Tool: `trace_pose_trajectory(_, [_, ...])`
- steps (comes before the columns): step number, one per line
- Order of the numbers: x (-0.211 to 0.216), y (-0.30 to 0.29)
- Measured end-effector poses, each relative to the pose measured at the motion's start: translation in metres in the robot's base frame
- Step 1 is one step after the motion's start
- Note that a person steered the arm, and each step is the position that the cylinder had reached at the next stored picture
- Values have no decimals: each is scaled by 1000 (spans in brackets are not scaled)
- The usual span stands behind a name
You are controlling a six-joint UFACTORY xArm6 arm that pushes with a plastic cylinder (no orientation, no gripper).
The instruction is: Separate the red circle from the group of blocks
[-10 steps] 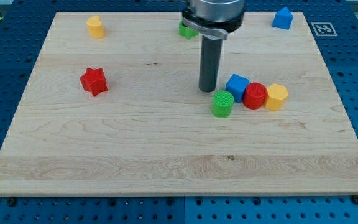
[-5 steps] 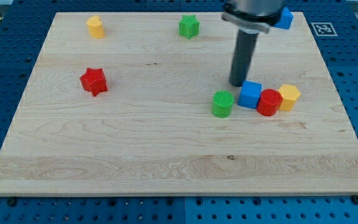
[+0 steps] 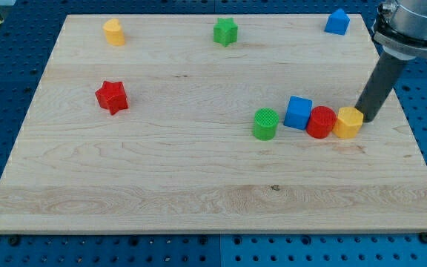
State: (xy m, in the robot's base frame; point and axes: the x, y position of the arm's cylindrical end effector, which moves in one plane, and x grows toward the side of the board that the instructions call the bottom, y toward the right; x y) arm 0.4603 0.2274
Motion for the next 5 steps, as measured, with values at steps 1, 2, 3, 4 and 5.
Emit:
trace_pose_trajectory(1, [12,0])
trace_pose_trajectory(2, [13,-48])
trace_pose_trajectory(3, [13,-75])
trace_pose_trajectory(4, [13,-90])
trace_pose_trajectory(5, [14,-113])
